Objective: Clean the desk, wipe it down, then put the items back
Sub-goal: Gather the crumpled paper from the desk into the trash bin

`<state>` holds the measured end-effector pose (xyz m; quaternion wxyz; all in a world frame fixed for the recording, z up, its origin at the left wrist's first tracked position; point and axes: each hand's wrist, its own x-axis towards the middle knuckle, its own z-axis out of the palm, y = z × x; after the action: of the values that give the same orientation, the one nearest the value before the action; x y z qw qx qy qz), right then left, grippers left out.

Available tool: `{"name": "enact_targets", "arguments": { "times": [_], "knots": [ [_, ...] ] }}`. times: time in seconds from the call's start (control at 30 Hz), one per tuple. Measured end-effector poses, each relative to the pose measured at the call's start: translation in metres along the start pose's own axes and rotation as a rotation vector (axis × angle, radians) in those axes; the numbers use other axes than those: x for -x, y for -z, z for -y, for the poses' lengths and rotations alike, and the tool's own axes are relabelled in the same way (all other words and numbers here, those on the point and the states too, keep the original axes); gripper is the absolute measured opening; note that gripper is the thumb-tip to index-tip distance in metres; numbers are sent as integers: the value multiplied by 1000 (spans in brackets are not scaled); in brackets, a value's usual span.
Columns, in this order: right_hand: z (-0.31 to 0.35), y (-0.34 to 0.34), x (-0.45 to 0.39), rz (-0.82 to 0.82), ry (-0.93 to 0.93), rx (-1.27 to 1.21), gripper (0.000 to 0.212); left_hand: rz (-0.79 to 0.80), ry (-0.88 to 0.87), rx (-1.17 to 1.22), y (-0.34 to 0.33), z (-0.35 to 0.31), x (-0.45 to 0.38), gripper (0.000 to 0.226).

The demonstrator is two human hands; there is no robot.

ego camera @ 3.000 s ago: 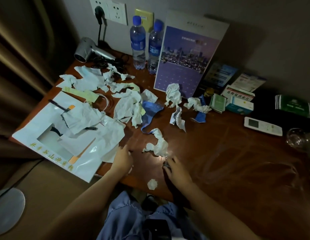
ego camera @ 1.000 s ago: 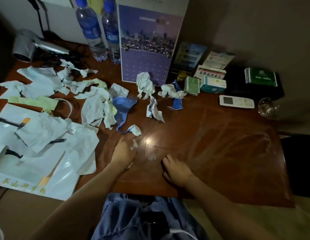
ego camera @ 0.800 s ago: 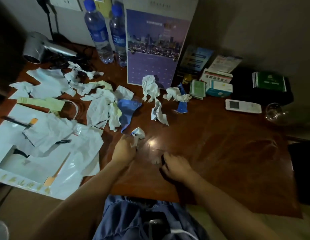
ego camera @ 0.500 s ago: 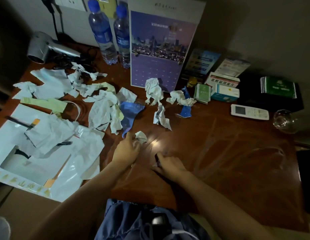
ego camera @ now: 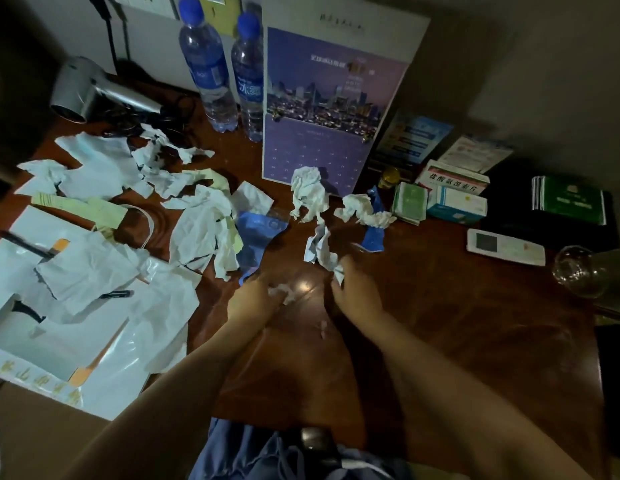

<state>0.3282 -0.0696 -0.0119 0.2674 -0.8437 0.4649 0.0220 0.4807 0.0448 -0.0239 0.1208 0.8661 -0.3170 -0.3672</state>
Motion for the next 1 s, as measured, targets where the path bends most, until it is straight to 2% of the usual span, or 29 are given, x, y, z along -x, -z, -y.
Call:
{"name": "enact_targets", "arguments": {
  "times": [0.07, 0.2, 0.3, 0.37, 0.43, 0.5, 0.57, 0.6, 0.73, 0.83, 0.9, 1.0],
  "knots": [
    [-4, 3, -15, -36, 38, -35, 34, -5, -14, 18, -1, -2, -2, 26],
    [-2, 10, -42, -7, 45, -97, 38, -78, -49, 96, 5, -5, -3, 16],
    [7, 12, -58, -68, 3, -239, 30, -78, -54, 105, 13, -3, -4, 9],
    [10, 9, -66, -132, -15, -226, 31, -81, -19, 173, 18, -3, -5, 5],
    [13, 4, -71, -93, -13, -173, 35, -78, -3, 200, 19, -5, -7, 5],
    [17, 0, -71, 43, -21, -130, 51, -58, 3, 202, 19, -6, -7, 9],
    [14, -6, -70, 96, 12, -21, 74, -35, -4, 189, 18, -6, -8, 10],
    [10, -10, -69, 109, 31, 53, 78, -27, -4, 184, 17, -7, -8, 10],
    [2, -24, -59, 106, 91, 207, 66, -17, 3, 189, 13, -8, -6, 12],
    [4, -24, -52, 138, 174, 233, 43, -35, -19, 172, 16, -7, -1, 10],
    [8, -22, -50, 178, 187, 144, 35, -43, -36, 172, 19, -6, 2, 10],
    [20, -12, -40, 168, 113, 11, 36, -56, -41, 185, 24, -4, 7, 8]
  ]
}}
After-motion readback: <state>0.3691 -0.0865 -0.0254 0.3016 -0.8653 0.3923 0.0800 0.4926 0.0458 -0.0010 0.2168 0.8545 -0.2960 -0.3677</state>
